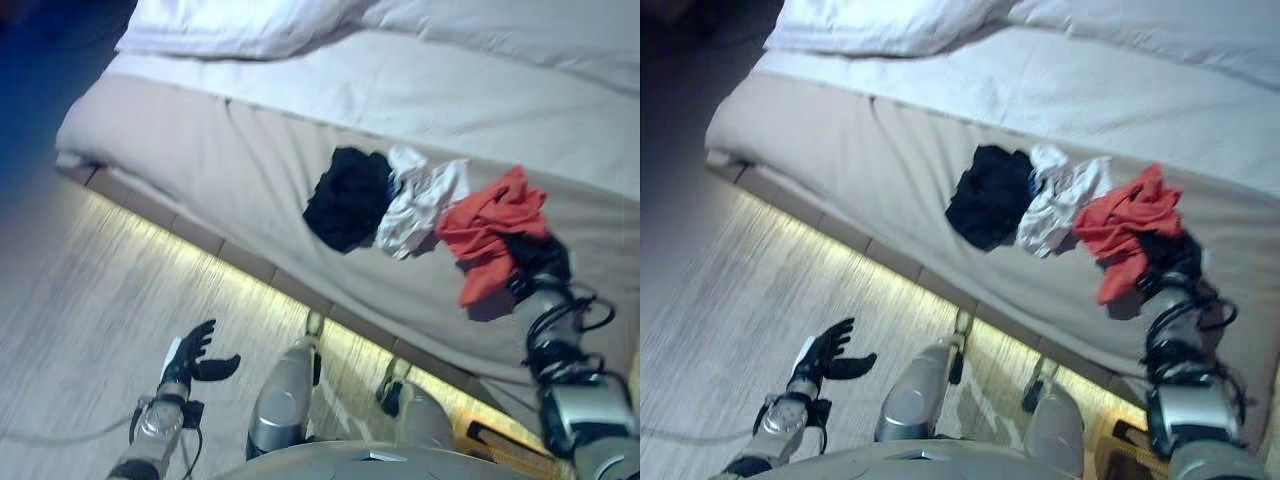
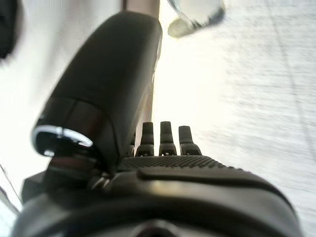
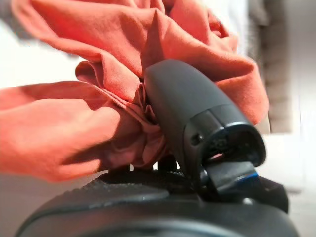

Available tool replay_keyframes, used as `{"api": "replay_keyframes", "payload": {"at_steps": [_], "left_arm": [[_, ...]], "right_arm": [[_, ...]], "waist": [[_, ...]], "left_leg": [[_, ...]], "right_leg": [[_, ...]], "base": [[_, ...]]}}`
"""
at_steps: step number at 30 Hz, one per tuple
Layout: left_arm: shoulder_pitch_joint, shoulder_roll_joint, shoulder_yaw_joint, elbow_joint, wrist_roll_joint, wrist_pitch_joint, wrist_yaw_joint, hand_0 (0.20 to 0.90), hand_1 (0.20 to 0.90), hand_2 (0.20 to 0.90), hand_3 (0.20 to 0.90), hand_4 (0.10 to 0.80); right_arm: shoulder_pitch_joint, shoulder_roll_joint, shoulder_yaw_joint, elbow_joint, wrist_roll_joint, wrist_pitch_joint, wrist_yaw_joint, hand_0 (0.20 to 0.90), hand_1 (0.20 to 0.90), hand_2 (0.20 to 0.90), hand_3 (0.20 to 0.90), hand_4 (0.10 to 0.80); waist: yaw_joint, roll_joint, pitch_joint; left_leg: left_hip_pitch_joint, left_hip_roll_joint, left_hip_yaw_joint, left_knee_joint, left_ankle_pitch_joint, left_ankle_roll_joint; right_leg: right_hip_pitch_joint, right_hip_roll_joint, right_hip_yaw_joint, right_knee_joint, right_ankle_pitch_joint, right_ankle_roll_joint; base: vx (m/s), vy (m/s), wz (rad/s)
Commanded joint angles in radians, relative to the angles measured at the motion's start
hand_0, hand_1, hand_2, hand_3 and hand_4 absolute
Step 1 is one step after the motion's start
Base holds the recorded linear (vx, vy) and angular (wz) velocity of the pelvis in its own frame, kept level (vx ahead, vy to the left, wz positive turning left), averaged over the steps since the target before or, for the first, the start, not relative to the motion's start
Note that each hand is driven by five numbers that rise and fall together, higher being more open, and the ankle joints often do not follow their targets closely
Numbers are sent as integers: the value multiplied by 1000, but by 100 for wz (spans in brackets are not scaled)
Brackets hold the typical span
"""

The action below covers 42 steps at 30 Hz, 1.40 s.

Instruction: Pick up the clothes from the bed and place them into the basket

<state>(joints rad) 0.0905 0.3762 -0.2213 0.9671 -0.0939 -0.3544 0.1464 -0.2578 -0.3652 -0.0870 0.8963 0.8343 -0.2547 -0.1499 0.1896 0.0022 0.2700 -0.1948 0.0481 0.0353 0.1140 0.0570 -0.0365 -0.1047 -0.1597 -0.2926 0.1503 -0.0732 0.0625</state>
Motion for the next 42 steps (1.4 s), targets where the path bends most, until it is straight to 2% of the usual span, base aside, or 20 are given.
{"api": "replay_keyframes", "payload": {"at_steps": [1, 5, 7, 10, 13, 16, 18, 19, 20, 23, 24, 25, 26, 30, 31, 34, 35, 40, 41, 42], "left_arm": [[14, -22, 14, 25, 34, -60, 61, 900, 900, 900, 900, 800], [14, -62, 5, 66, 72, -51, 69, 900, 900, 900, 900, 800], [7, -91, -16, 95, 54, -60, 76, 900, 900, 900, 900, 800], [7, -119, -18, 121, 31, -91, 71, 900, 900, 900, 900, 800], [-7, -123, -30, 135, 48, -105, 56, 900, 900, 900, 900, 800], [-36, -105, -58, 146, 64, -102, 29, 900, 900, 900, 900, 800], [-68, -82, -84, 146, 64, -86, 8, 900, 900, 900, 900, 800], [-79, -67, -96, 145, 67, -76, 4, 900, 900, 900, 900, 800], [-85, -61, -99, 145, 64, -68, 4, 900, 900, 900, 900, 800], [-79, -42, -80, 150, 110, -38, 24, 900, 900, 900, 900, 800], [-79, -42, -80, 150, 110, -38, 24, 900, 900, 900, 900, 800], [-72, -36, -71, 142, 105, -31, 27, 900, 900, 900, 900, 800], [-74, -27, -69, 130, 94, -23, 28, 900, 900, 900, 900, 800], [-110, -11, -67, 134, 24, 7, 34, 900, 900, 900, 900, 800], [-119, -15, -62, 143, -2, 9, 38, 900, 900, 900, 900, 800], [-126, -27, -63, 146, -2, 2, 45, 900, 900, 900, 900, 800], [-129, -42, -65, 147, -8, 2, 70, 900, 900, 900, 900, 800], [-140, -65, -51, 136, -5, -16, 60, 900, 900, 900, 900, 800], [-139, -72, -51, 138, -12, -32, 55, 900, 900, 900, 900, 800], [-126, -89, -44, 141, -41, -68, 43, 900, 900, 900, 900, 800]], "right_arm": [[71, -7, -35, -96, 104, -156, 22, 300, 300, 300, 200, 100], [176, 102, -39, -56, 99, -217, -59, 300, 300, 300, 200, 100], [195, 119, -53, 15, 113, -202, -106, 300, 300, 300, 200, 100], [210, 129, -62, 97, 106, -208, -145, 300, 300, 300, 200, 100], [219, 134, -96, 158, 111, -223, -175, 300, 300, 300, 200, 100], [239, 140, -141, 215, 164, -252, -186, 300, 300, 300, 200, 100], [256, 141, -183, 229, 199, -267, -173, 300, 300, 300, 200, 100], [260, 138, -199, 227, 197, -272, -165, 300, 300, 300, 200, 100], [262, 135, -205, 219, 192, -266, -163, 300, 300, 300, 200, 100], [255, 119, -215, 204, 174, -237, -198, 300, 300, 300, 200, 100], [255, 119, -215, 204, 174, -237, -198, 300, 300, 300, 200, 100], [245, 116, -208, 202, 158, -221, -205, 300, 300, 300, 200, 100], [235, 110, -196, 206, 144, -210, -209, 300, 300, 300, 200, 100], [202, 88, -184, 263, 118, -189, -200, 300, 300, 300, 200, 100], [186, 94, -173, 281, 110, -184, -195, 300, 300, 300, 200, 100], [163, 113, -154, 304, 94, -186, -204, 300, 300, 300, 200, 100], [148, 126, -126, 316, 95, -185, -209, 300, 300, 300, 200, 100], [147, 150, -72, 279, 85, -164, -240, 300, 300, 300, 200, 100], [147, 148, -54, 268, 79, -149, -250, 300, 300, 300, 200, 100], [143, 143, -22, 265, 64, -126, -260, 300, 300, 300, 200, 100]], "waist": [[-39, -3, -80], [-81, -23, -121], [-91, -35, -131], [-76, -48, -135], [-88, -41, -146], [-122, -25, -161], [-152, -26, -162], [-163, -29, -157], [-168, -29, -152], [-157, -32, -147], [-157, -32, -147], [-141, -25, -148], [-128, -13, -152], [-70, 20, -184], [-47, 10, -201], [-19, -23, -207], [-15, -43, -202], [-28, -71, -185], [-26, -76, -179], [-9, -75, -175]], "left_leg": [[30, 54, 2, -74, 29, -57], [89, 54, 16, -68, 4, -53], [110, 45, -28, -31, -25, -47], [132, -2, -133, 22, -75, -19], [174, -17, -118, -6, -96, 4], [245, -14, -74, -107, -89, 16], [267, -36, -50, -153, -81, 33], [287, -43, -38, -172, -95, 37], [292, -46, -31, -177, -99, 37], [310, -63, 43, -192, -116, 36], [310, -63, 43, -192, -116, 36], [308, -53, 91, -192, -113, 35], [297, -42, 124, -189, -104, 42], [237, -18, 229, -171, -89, 77], [223, -16, 265, -167, -104, 77], [191, -12, 323, -141, -89, 62], [150, 12, 335, -109, -65, 30], [93, 64, 299, -23, -60, -12], [70, 72, 263, -6, -36, -10], [75, 44, 124, -9, -48, -12]], "right_leg": [[77, 49, 24, -65, 30, 2], [111, 56, 60, -97, 50, 1], [135, 53, 98, -116, 65, 0], [163, 44, 162, -131, 80, 4], [168, 37, 178, -127, 83, 19], [165, 16, 188, -119, 96, 57], [126, -29, 205, -117, 168, 106], [100, -65, 203, -120, 214, 133], [86, -81, 193, -120, 235, 139], [15, -133, 53, -76, 320, 163], [15, -133, 53, -76, 320, 163], [7, -135, -10, -28, 305, 159], [8, -135, -53, 25, 277, 145], [85, -135, -148, 214, 157, 89], [147, -136, -182, 195, 111, 104], [231, -86, -229, 52, 75, 99], [273, -6, -194, -103, 32, 77], [259, 30, -146, -191, 51, 36], [237, 27, -142, -192, 72, 25], [221, 27, -89, -193, 80, 21]], "base": [[36, 58, -19], [-14, 60, -18], [-66, 149, -37], [-71, 155, -71], [-108, 171, -72], [-110, 213, -39], [-172, 156, -33], [-132, 91, -42], [-188, 103, -47], [-230, 99, -64], [-231, 101, -116], [-273, 88, -99], [-413, 120, -110], [-352, 47, -118], [-283, -90, -73], [-219, -229, -96], [-163, -349, -114], [-124, -195, -93], [-107, -26, -75], [-123, 3, -90]]}}
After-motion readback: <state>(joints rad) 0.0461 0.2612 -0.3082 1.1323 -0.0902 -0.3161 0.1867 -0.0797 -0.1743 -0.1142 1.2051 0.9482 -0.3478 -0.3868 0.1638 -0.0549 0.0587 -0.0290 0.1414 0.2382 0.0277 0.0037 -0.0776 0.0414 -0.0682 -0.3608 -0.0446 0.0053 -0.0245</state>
